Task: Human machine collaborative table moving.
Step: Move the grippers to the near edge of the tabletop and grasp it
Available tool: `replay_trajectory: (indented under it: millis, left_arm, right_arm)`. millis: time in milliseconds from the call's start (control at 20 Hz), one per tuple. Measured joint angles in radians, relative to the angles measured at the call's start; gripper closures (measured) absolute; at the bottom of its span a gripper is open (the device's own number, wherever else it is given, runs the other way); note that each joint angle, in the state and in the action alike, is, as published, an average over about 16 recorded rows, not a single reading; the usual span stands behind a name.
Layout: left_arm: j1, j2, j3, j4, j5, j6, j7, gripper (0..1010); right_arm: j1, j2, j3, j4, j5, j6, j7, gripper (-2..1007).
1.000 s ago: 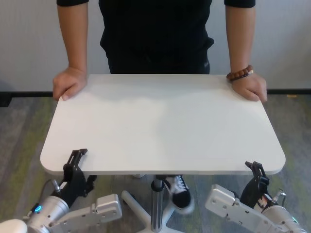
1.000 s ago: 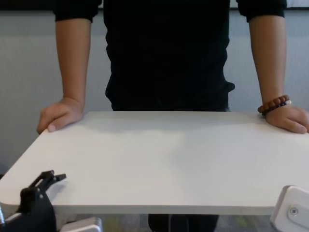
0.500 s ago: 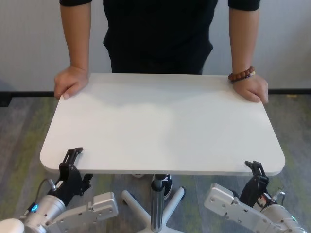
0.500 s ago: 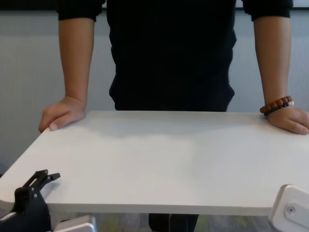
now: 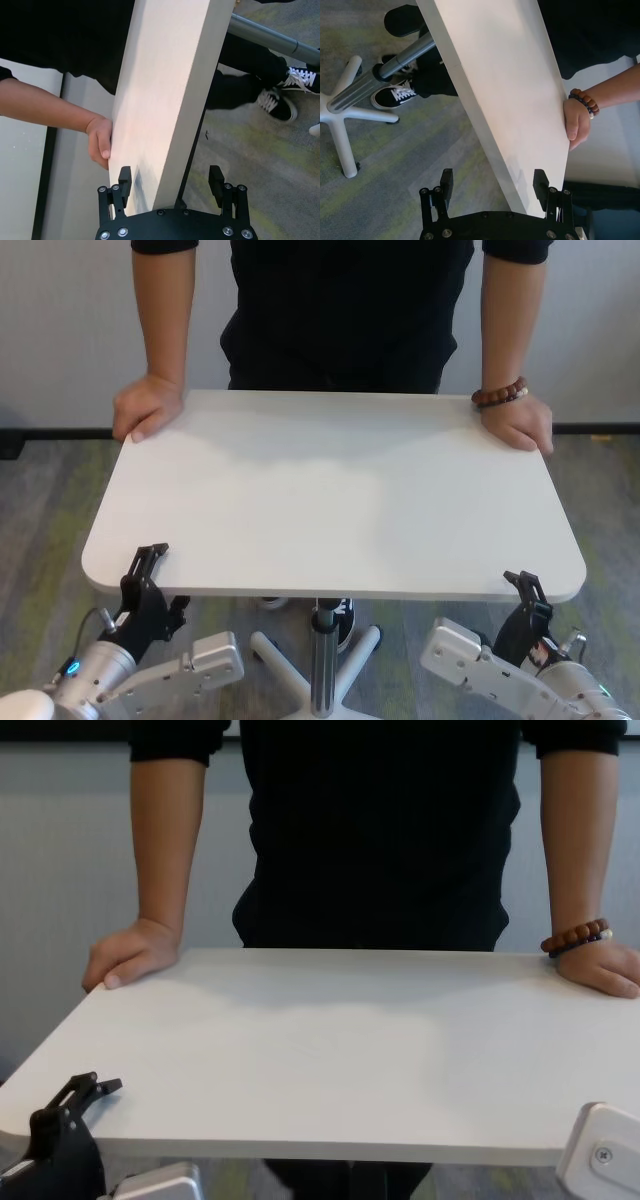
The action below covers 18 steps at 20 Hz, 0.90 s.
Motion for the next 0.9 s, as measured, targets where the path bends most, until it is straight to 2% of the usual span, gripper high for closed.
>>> replay_trajectory:
  millis: [900]
  left_arm:
    - [0.011,-0.008,-0.028,-0.001,0.001,-0.032,0.027,10]
  right_arm:
    - [-0.009,-0.026,0.020,0.006,-0.037,-0.014,0.025,5]
